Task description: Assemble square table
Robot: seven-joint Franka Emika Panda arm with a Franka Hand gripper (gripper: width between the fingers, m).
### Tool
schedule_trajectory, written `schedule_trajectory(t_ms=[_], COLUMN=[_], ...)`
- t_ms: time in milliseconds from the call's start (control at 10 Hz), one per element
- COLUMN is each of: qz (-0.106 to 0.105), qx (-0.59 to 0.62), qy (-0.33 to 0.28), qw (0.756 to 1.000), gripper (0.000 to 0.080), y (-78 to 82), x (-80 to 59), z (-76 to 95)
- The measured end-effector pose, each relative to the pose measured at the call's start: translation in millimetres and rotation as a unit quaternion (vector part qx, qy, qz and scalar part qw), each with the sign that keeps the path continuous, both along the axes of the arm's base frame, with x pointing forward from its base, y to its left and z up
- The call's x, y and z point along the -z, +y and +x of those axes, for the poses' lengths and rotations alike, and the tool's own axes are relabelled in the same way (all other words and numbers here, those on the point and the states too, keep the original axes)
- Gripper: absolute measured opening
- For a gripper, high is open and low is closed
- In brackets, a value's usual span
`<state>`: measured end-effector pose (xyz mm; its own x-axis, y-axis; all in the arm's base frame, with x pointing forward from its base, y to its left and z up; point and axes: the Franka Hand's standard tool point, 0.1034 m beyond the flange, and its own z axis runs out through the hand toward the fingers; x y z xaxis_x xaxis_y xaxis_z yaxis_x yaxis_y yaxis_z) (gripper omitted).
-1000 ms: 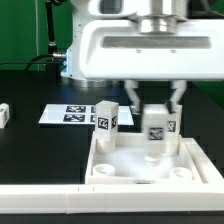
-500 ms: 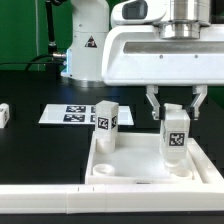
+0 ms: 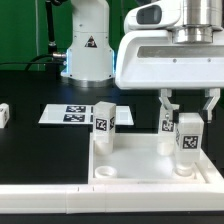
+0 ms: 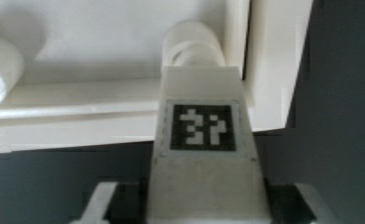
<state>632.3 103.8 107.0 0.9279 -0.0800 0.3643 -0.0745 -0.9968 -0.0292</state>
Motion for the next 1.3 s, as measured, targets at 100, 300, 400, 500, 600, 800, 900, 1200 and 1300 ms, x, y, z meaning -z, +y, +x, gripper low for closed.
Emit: schedule_trajectory(t_ms=[100,300,400,500,600,800,900,1200,1300], qz=[-0.001,-0.002,-0.003,-0.004,-0.005,-0.007,-0.007,-0.007,-0.007], qx=[-0.001,0.0,-0.001,-0.003,-0.004,-0.007,-0.007,-0.007,-0.008], qy=[-0.003,-0.001,-0.001,-0.004,-0.008,-0.025,-0.025,-0.025,-0.025], qw=[1.0,1.0,1.0,1.0,1.0,1.0,1.0,1.0,1.0], gripper=[0.0287,0.0287,0.0287,0.0287,0.0287,0.0287,0.029,0.0498,0.0616], y=[0.2,-0.2,1.7,3.7,5.5,8.2,7.8,7.9,7.5], x=[2.0,5.9,9.9,13.0,13.5,13.6,13.5,13.7,13.4], z=[0.1,-1.0,-2.1,-2.6,-2.5,-2.8,-2.6,-2.7,-2.4])
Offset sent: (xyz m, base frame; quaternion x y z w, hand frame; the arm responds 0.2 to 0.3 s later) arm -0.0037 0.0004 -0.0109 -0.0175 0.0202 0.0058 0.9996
